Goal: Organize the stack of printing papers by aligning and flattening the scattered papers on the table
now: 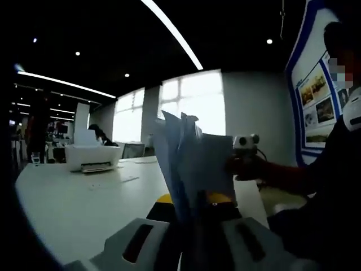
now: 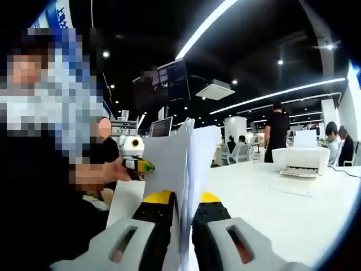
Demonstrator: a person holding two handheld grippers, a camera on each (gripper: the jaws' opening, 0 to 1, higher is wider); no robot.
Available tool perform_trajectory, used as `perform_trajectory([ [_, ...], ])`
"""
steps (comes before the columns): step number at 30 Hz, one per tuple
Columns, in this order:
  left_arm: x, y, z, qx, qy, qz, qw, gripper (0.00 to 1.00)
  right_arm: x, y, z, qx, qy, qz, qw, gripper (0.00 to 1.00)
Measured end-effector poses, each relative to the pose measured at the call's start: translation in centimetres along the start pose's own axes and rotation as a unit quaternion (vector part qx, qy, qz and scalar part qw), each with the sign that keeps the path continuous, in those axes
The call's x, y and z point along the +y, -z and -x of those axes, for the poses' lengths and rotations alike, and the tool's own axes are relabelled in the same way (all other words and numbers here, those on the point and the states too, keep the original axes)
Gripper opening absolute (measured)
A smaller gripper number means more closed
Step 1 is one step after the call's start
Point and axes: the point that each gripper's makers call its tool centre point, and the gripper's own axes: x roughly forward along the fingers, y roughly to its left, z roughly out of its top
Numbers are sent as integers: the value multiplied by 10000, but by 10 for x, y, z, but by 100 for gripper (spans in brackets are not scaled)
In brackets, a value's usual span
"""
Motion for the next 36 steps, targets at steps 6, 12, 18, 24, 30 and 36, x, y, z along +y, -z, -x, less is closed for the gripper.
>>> perform_trajectory([
  [6, -8, -1, -2, 53, 171, -62, 9998, 6, 5, -2, 2, -20, -204, 17, 9998, 0],
  [12, -14, -7, -1, 97, 256, 308, 9992, 6, -1, -11, 6, -98, -110, -439, 9989, 0],
  [18, -14, 5, -3, 606, 194, 1142, 9914, 6, -6, -15, 10, -15, -185, -1652, 9861, 0],
  [24, -8, 13, -9, 758, 78, 1572, 9846, 6, -9, -8, 10, 172, -31, -2101, 9775, 0],
  [30, 0, 18, -15, 883, -84, 1694, 9816, 6, -12, -1, 6, 266, 158, -2268, 9735, 0],
  [36, 9, 32, -22, 1098, -327, 1453, 9827, 6, -23, 14, 5, 423, 400, -2245, 9727, 0],
])
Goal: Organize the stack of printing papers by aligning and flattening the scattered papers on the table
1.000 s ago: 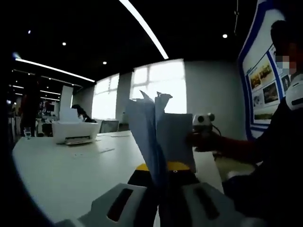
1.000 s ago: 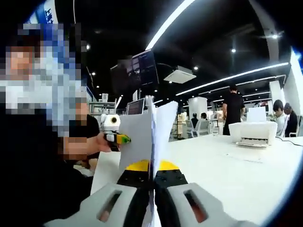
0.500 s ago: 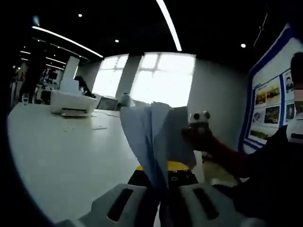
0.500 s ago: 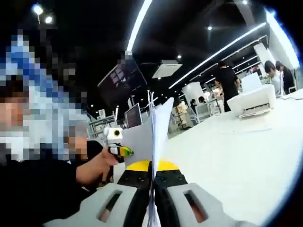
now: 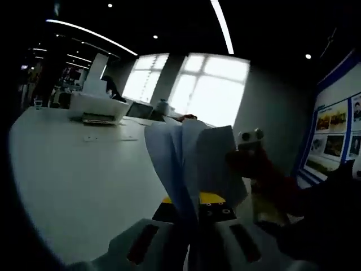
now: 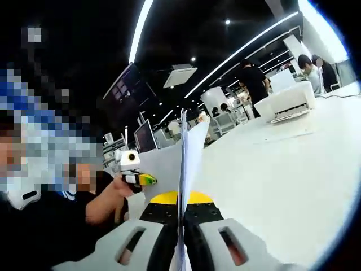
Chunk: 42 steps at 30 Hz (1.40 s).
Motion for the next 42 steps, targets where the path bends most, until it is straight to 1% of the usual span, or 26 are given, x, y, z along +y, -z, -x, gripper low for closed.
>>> perform_trajectory([
  [1, 2, 2, -2, 36, -50, -55, 10000, 6, -6, -1, 0, 14, 51, -18, 10000, 0],
  [8, 12, 15, -12, 228, -297, -297, 9989, 6, -32, 12, -5, 212, 480, 118, 9986, 0],
  [13, 22, 26, -17, 388, -534, -429, 9969, 6, -42, 19, -10, 342, 664, 260, 9969, 0],
  [17, 29, 32, -20, 492, -641, -478, 9956, 6, -48, 28, -15, 458, 826, 350, 9949, 0],
  [26, 44, 51, -25, 669, -800, -416, 9937, 6, -65, 47, -23, 717, 1073, 487, 9904, 0],
  [29, 48, 55, -27, 729, -859, -471, 9925, 6, -69, 52, -25, 784, 1153, 583, 9885, 0],
  [36, 53, 62, -30, 688, -862, -467, 9928, 6, -79, 63, -25, 877, 1285, 706, 9853, 0],
  [42, 56, 66, -31, 664, -834, -344, 9937, 6, -82, 67, -24, 854, 1287, 676, 9857, 0],
])
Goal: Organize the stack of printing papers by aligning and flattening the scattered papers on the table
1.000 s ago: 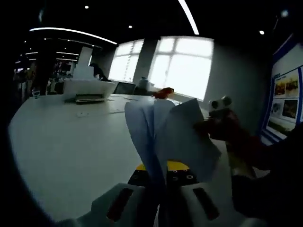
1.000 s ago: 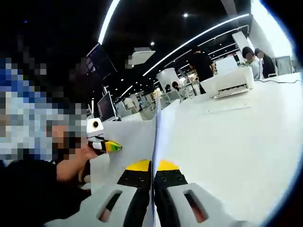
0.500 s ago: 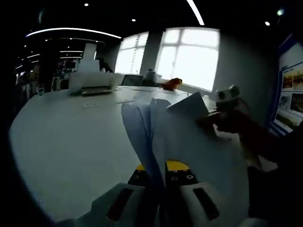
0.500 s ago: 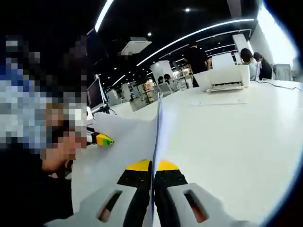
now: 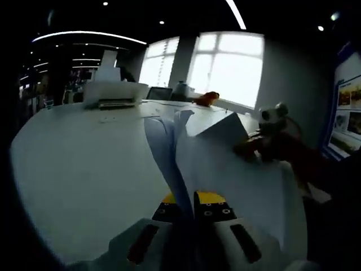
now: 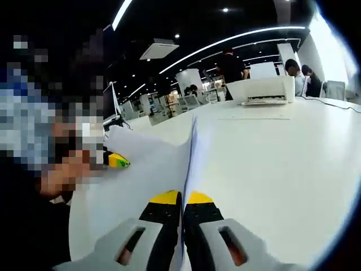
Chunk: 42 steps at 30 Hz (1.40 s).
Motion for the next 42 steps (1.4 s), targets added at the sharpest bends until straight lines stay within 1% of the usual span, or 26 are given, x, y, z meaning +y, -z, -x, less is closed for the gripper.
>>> perform_trajectory([
  [5, 1, 1, -3, 37, -33, -57, 10000, 6, -4, 1, -3, 50, 95, 94, 9999, 0],
  [10, 4, 6, -6, 97, -58, -97, 9999, 6, -9, 7, -6, 218, 191, 201, 9994, 0],
  [15, 4, 8, -7, 118, -110, -193, 9997, 6, -11, 10, -6, 284, 237, 213, 9991, 0],
  [18, 5, 13, -10, 146, -168, -376, 9990, 6, -12, 15, -8, 423, 324, 310, 9981, 0],
  [20, 6, 16, -11, 188, -266, -661, 9973, 6, -13, 17, -8, 465, 403, 425, 9972, 0],
  [21, 5, 15, -11, 168, -248, -592, 9978, 6, -14, 17, -8, 471, 442, 489, 9967, 1],
  [26, 6, 15, -11, 151, -185, -583, 9980, 6, -17, 17, -4, 443, 522, 662, 9955, 6],
  [28, 5, 15, -11, 161, -85, -505, 9986, 6, -18, 16, 1, 405, 539, 708, 9952, 9],
  [32, 2, 16, -12, 174, -15, -496, 9986, 6, -23, 15, 12, 339, 651, 806, 9940, 15],
  [34, 1, 16, -12, 174, -4, -503, 9986, 6, -28, 13, 19, 295, 769, 849, 9930, 16],
  [36, 1, 16, -13, 178, 9, -493, 9986, 6, -36, 8, 26, 215, 1017, 977, 9898, 17],
  [37, 1, 16, -13, 179, 11, -494, 9986, 6, -37, 6, 27, 197, 1086, 1050, 9883, 17],
  [39, 1, 16, -13, 179, 13, -494, 9986, 6, -34, -1, 28, 113, 1120, 1179, 9866, 17],
  [41, 1, 16, -13, 178, 15, -501, 9986, 6, -28, -5, 25, 82, 1094, 1325, 9851, 21],
  [42, 1, 16, -13, 178, 16, -496, 9986, 6, -20, -8, 20, 108, 1018, 1563, 9824, 24],
])
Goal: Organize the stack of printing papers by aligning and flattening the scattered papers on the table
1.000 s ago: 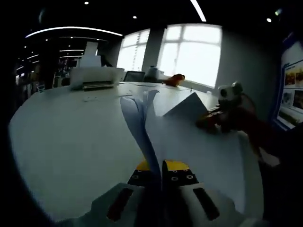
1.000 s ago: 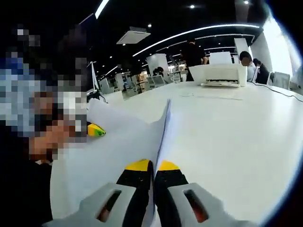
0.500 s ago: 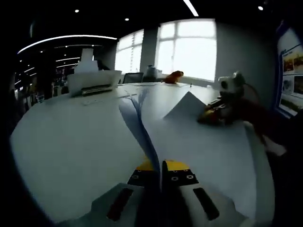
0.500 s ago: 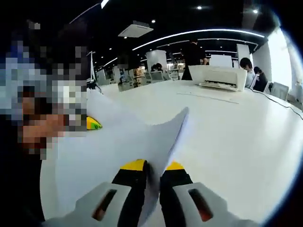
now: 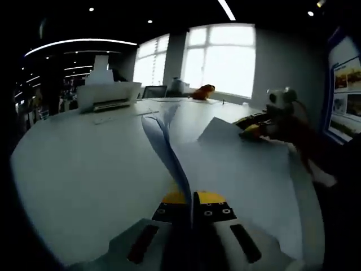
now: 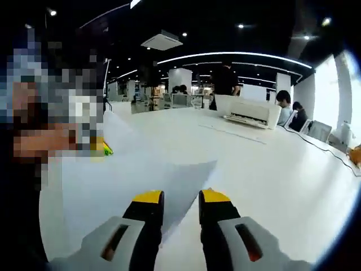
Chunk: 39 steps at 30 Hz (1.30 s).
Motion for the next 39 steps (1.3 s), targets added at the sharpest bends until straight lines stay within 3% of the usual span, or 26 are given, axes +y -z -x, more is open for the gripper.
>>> perform_trajectory([
  [2, 0, 0, 0, -1, -5, 5, 10000, 6, 10, -9, -5, -45, -60, 371, 9993, 26],
  [4, 0, 0, 0, -2, -5, 8, 10000, 6, 3, -26, -1, -274, 349, 763, 9961, 22],
  [6, 0, 0, 0, -5, -11, -7, 10000, 6, -4, -45, 7, -573, 670, 824, 9927, 23],
  [8, 0, 0, 0, -7, -9, -20, 10000, 6, -6, -68, 18, -978, 1004, 1267, 9820, 27],
  [9, 0, -1, 0, -8, -3, -23, 10000, 6, -6, -74, 21, -1039, 1113, 1461, 9775, 31],
  [11, 0, -1, 0, -11, 6, -44, 10000, 6, -1, -75, 21, -1055, 1061, 1496, 9774, 33],
  [13, -1, -1, 0, -13, 26, -42, 10000, 6, 15, -69, 11, -1015, 467, 1123, 9874, 34],
  [15, -1, -1, 0, -13, 24, -44, 10000, 6, 22, -54, -2, -828, 96, 759, 9936, 34],
  [17, -1, 0, 0, -11, 31, -35, 10000, 6, 21, -32, -16, -478, 17, 799, 9957, 34],
  [21, -1, 0, 0, -10, 35, -23, 10000, 6, 30, -12, -28, -314, -343, 436, 9980, 34],
  [28, -1, 0, 0, -10, 33, -17, 10000, 6, 31, 1, -29, -138, -488, 188, 9985, 35],
  [32, -1, 0, 0, -10, 30, -22, 10000, 6, 34, 21, -32, 309, -602, -24, 9977, 38],
  [33, -1, 0, 1, -8, 24, -24, 10000, 6, 34, 16, -32, 154, -571, -284, 9978, 38],
  [34, -1, 0, 1, -13, 25, -18, 10000, 6, 32, 18, -30, 260, -573, -315, 9975, 38],
  [39, 0, 0, 1, -26, -1, -66, 10000, 7, 36, 16, -28, 125, -609, -232, 9978, 38],
])
